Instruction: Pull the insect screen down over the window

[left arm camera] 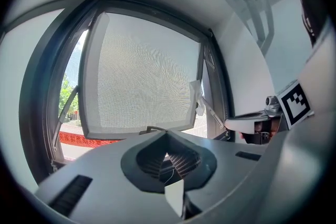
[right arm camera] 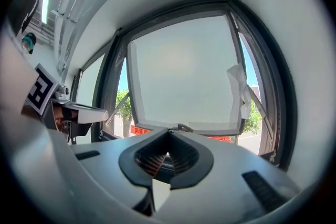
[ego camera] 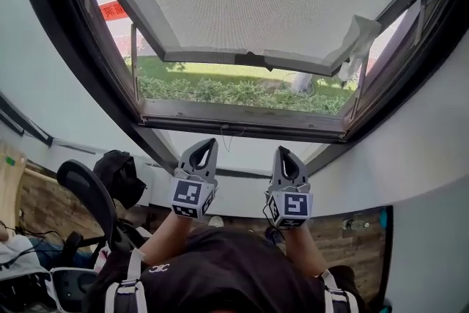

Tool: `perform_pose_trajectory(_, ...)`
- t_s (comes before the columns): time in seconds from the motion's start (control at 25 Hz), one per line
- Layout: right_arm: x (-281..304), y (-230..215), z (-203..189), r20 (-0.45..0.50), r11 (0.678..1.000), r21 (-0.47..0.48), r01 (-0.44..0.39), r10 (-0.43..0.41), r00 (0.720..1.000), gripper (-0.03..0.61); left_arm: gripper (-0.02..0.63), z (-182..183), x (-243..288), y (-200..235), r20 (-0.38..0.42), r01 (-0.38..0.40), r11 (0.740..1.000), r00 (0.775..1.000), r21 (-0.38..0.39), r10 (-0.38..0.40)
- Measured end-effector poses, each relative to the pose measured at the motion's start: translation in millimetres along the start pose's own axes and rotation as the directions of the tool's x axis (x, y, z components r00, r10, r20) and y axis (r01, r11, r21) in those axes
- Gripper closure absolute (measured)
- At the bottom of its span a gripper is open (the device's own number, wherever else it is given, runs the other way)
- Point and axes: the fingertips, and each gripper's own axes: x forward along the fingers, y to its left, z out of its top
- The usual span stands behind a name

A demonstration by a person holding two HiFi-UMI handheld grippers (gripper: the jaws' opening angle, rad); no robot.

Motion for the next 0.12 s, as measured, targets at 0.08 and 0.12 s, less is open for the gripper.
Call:
perform_pose_trajectory(0.08, 0.6, -0.7, 0.2, 0.001, 1.000, 0.002, 0.000, 0.000, 1.000, 0.575, 0.611, -0.3, 0.6, 0.9, -0.001, -0.004, 1.000, 1.000, -0.002, 0.004)
perform_pose_trajectory(0.12, 0.8, -1.2, 0.2, 0.001, 1.000, 0.003, 0.000, 0.000, 1.000, 0.575, 0.612, -0.4, 0.9, 1.4, -0.001, -0.005, 1.000, 1.000, -0.003, 0.005)
